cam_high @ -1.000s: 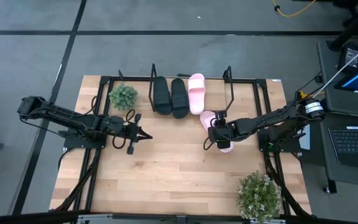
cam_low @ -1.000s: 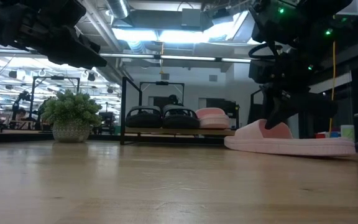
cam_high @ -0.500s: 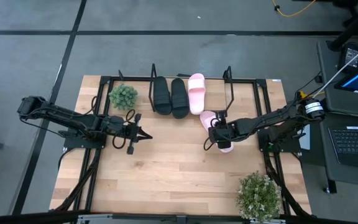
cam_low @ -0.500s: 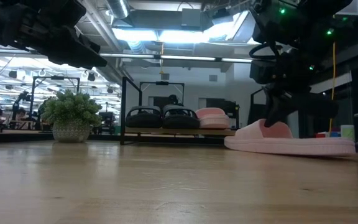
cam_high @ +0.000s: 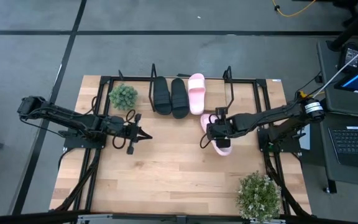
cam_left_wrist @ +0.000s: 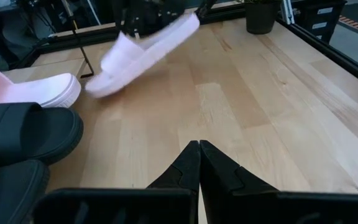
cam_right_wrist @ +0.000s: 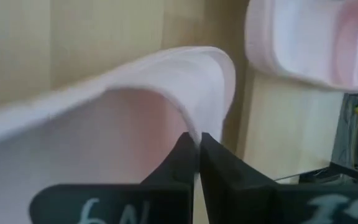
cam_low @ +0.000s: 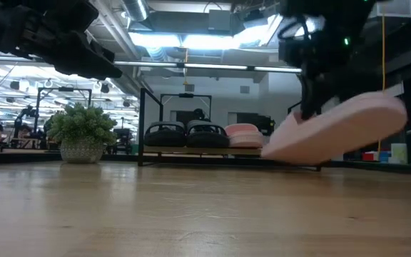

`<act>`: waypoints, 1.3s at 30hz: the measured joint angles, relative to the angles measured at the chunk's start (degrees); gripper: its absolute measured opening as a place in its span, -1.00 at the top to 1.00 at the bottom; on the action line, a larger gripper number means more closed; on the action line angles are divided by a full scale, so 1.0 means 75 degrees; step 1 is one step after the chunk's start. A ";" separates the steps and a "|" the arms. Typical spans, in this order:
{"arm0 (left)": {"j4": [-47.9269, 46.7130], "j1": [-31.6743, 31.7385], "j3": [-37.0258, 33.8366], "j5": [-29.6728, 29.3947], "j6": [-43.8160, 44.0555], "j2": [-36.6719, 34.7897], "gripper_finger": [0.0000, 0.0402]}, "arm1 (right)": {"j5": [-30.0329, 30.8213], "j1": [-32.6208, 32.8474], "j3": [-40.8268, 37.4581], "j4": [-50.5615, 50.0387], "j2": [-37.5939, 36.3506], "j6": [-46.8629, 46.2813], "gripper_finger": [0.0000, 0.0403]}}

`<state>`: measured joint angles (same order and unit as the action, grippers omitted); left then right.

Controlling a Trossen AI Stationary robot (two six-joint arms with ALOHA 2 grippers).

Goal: Pick and place slides into the shelf
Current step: Put the pink slide on the shelf

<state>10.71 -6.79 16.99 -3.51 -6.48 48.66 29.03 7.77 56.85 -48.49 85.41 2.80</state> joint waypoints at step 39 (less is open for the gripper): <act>-0.0218 0.0000 0.0000 -0.0003 -0.0015 0.0003 1.00 | 0.2895 -0.0906 0.2867 -0.2363 0.0044 -0.1453 0.95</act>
<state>9.08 -6.79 16.99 -3.53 -6.59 48.69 50.74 0.97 78.35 -66.22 85.73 -8.10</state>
